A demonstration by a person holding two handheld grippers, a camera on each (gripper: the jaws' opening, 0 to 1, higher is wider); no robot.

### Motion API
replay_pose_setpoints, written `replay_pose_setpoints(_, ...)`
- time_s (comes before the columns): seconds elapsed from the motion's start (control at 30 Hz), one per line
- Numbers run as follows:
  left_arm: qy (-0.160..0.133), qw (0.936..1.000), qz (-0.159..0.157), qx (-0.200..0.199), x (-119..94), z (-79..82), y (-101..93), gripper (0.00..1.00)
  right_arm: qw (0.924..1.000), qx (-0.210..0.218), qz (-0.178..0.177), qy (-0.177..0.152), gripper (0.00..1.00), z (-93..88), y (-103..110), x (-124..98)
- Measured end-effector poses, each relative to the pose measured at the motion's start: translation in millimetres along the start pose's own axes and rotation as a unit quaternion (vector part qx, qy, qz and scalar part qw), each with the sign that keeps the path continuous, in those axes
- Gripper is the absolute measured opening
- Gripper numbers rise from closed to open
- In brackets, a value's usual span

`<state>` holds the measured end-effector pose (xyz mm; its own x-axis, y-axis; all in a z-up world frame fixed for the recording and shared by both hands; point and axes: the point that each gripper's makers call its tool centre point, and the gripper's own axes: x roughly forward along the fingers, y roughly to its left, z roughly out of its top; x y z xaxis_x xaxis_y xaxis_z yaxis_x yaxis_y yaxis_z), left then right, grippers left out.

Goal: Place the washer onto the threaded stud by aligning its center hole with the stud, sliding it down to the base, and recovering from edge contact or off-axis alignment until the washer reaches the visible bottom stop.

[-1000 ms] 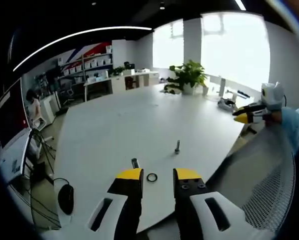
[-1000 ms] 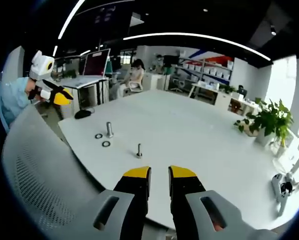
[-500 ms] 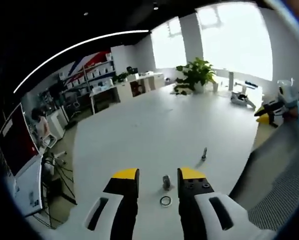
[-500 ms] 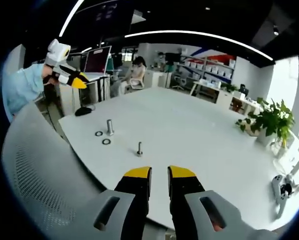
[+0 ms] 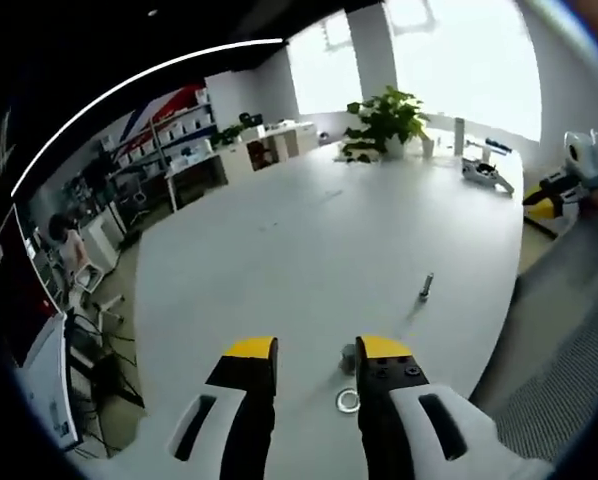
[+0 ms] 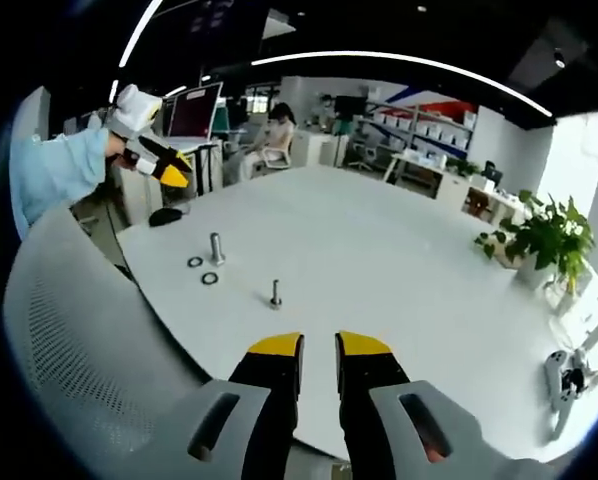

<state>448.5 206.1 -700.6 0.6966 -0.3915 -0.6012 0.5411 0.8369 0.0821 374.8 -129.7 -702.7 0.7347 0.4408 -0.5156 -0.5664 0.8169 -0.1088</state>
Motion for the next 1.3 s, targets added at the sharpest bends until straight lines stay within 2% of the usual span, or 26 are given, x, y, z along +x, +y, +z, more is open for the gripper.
replay_pose_setpoints(0.13,0.015,0.9998,-0.012,0.008,12.0,-5.7,3.4,0.30,0.9999,-0.010,-0.007,0.011,0.15,-3.7,-1.3,1.4)
replay_pose_setpoints(0.3,0.055,0.9981,-0.025,0.013,24.7,-26.7,5.2,0.30,0.9997,-0.018,-0.005,0.013,0.15,-4.8,-1.1,1.8)
replay_pose_setpoints(0.4,0.068,0.9974,-0.026,0.004,29.6,-40.5,5.9,0.21,0.9998,-0.018,-0.004,0.013,0.15,-4.4,-0.9,2.5)
replay_pose_setpoints(0.47,0.070,0.9971,-0.029,-0.004,32.2,-48.4,4.3,0.21,0.9997,-0.018,0.000,0.015,0.15,-4.8,-0.3,3.0)
replay_pose_setpoints(0.5,0.074,0.9968,-0.027,-0.005,33.0,-52.3,4.3,0.22,0.9998,-0.015,0.005,0.007,0.15,-1.7,0.7,1.8)
replay_pose_setpoints(0.53,0.080,0.9964,-0.027,-0.006,33.7,-56.6,4.4,0.23,0.9997,-0.006,0.002,-0.023,0.15,8.3,-0.6,1.2)
replay_pose_setpoints(0.6,0.084,0.9963,-0.013,-0.014,35.5,-63.3,6.6,0.22,1.0000,-0.007,-0.001,-0.001,0.15,0.6,-2.8,2.2)
replay_pose_setpoints(0.63,0.084,0.9962,-0.017,-0.012,36.7,-66.0,4.7,0.22,1.0000,-0.006,0.004,0.004,0.15,-1.0,-1.2,3.0)
replay_pose_setpoints(0.73,0.097,0.9949,-0.024,-0.018,40.9,-76.1,0.5,0.21,0.9999,-0.009,0.003,0.004,0.15,-0.7,-1.2,3.2)
replay_pose_setpoints(0.83,0.128,0.9912,-0.031,-0.010,46.0,-96.7,-4.0,0.21,0.9999,-0.011,0.003,0.009,0.15,-2.5,-1.1,3.8)
replay_pose_setpoints(0.9,0.134,0.9902,-0.036,-0.010,50.1,-104.8,-7.4,0.20,0.9999,-0.012,0.003,0.011,0.15,-3.2,-1.3,4.1)
replay_pose_setpoints(1.13,0.163,0.9845,-0.060,-0.023,67.1,-123.7,-20.4,0.17,0.9999,-0.005,0.007,0.008,0.15,-2.2,-0.7,4.1)
replay_pose_setpoints(1.2,0.170,0.9833,-0.061,-0.025,71.3,-125.9,-20.8,0.17,0.9998,-0.008,0.008,0.014,0.15,-4.2,-0.4,4.8)
replay_pose_setpoints(1.3,0.170,0.9836,-0.056,-0.024,75.9,-126.6,-18.6,0.11,0.9999,-0.011,0.002,0.013,0.15,-3.9,-2.9,4.6)
